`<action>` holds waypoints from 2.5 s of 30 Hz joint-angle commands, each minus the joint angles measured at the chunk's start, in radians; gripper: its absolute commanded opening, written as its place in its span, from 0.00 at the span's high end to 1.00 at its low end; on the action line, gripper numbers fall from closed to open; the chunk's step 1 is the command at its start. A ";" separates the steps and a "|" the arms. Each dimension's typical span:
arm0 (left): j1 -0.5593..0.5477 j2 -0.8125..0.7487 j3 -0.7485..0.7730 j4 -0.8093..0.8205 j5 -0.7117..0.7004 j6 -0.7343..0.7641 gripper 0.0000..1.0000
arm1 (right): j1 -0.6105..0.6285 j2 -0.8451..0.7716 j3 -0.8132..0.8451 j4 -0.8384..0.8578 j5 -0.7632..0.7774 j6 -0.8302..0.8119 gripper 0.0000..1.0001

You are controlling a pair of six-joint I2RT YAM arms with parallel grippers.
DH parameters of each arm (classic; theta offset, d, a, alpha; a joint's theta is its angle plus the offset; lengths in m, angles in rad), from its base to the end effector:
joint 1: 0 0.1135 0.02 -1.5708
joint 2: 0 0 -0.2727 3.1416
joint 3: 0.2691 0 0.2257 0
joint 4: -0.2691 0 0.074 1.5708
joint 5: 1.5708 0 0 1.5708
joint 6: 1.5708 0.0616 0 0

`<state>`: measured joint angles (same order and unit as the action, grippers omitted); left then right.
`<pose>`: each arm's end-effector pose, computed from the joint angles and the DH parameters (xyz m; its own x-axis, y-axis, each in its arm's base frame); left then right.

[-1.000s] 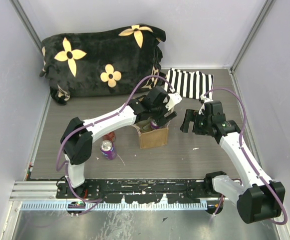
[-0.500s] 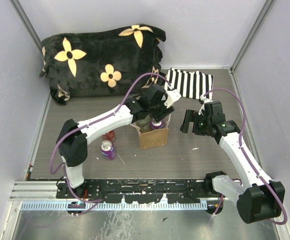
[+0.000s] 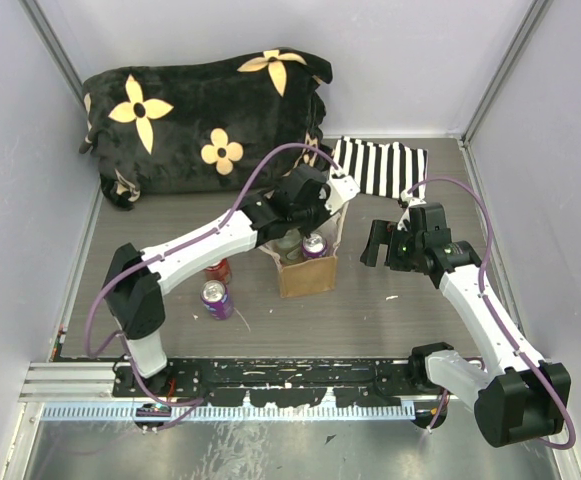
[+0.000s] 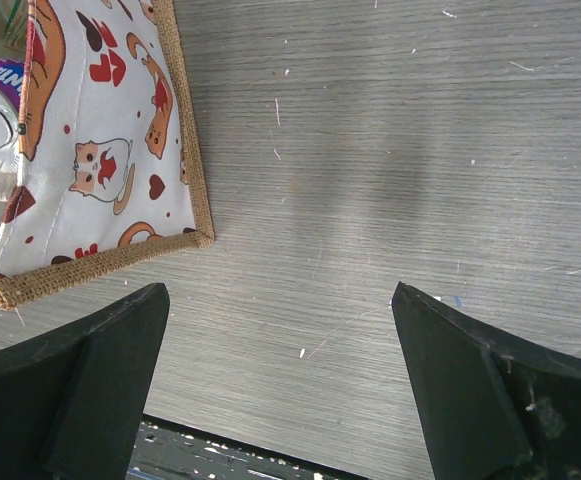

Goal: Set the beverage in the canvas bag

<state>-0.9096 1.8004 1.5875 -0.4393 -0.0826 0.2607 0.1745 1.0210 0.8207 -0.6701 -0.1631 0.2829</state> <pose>0.2589 -0.3244 0.3095 -0.1677 0.6339 -0.7550 0.8172 0.5178 0.2532 0.1849 0.0428 0.2585 -0.7996 0.1387 -0.5842 -0.0533 0.9527 0.2991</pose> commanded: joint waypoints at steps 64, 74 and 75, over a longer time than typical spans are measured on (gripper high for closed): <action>-0.038 -0.066 -0.056 0.103 -0.013 -0.090 0.19 | -0.006 0.026 0.007 0.055 -0.025 0.012 0.00; 0.098 -0.304 -0.060 0.005 0.010 -0.118 0.04 | -0.006 0.033 0.021 0.058 -0.040 0.024 0.00; 0.143 -0.328 -0.072 -0.024 0.019 -0.128 0.03 | -0.006 0.029 0.023 0.058 -0.039 0.024 0.00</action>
<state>-0.8883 1.5600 1.5116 -0.3691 -0.0864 0.1810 0.1726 1.0542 0.8169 -0.6514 -0.1829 0.2951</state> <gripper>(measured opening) 0.961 0.999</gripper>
